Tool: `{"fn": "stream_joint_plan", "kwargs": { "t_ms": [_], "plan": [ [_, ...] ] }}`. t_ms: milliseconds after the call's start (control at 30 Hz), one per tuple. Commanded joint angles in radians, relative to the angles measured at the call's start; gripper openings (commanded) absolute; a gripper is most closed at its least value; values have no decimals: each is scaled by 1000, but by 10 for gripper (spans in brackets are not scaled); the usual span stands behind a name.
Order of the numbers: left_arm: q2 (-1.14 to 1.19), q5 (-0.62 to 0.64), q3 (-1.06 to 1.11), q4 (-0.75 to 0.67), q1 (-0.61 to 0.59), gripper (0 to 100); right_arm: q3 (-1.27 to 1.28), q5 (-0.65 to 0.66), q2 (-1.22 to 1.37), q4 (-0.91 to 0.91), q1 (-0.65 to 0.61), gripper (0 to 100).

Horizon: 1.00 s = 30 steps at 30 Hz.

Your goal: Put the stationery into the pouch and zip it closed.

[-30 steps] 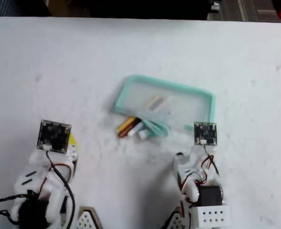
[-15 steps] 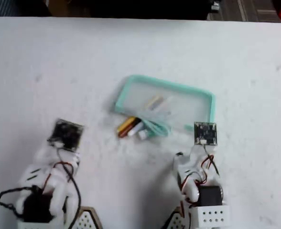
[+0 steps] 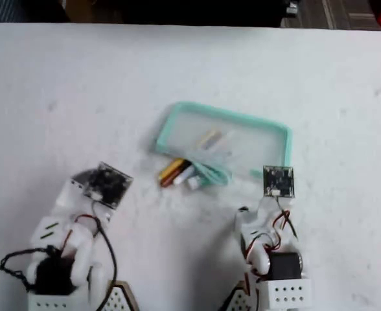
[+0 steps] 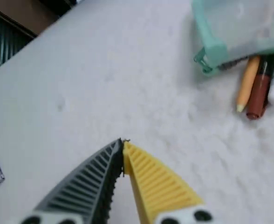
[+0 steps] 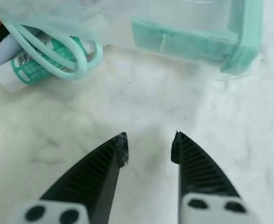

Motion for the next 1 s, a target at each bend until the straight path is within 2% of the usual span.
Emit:
{"fn": "stream_joint_plan", "kwargs": {
  "t_ms": [0, 167, 333, 567, 667, 833, 967],
  "plan": [
    [-7, 149, -130, -31, 5, 27, 8, -8, -1, 7, 2, 156],
    [-4, 261, -138, -124, 53, 28, 8, -8, -1, 7, 2, 156],
    [-2, 259, -143, -206, 166, 28, 8, -8, -1, 7, 2, 156],
    [12, 264, -137, -215, 186, 28, 8, -6, -1, 7, 2, 156],
    [104, 264, -133, -245, 186, 28, 8, -6, -1, 7, 2, 156],
    [394, 269, -138, -353, 182, 28, 8, -6, -1, 7, 2, 156],
    [573, 324, -173, -373, 179, 28, 8, -6, -1, 7, 2, 156]
  ]
}}
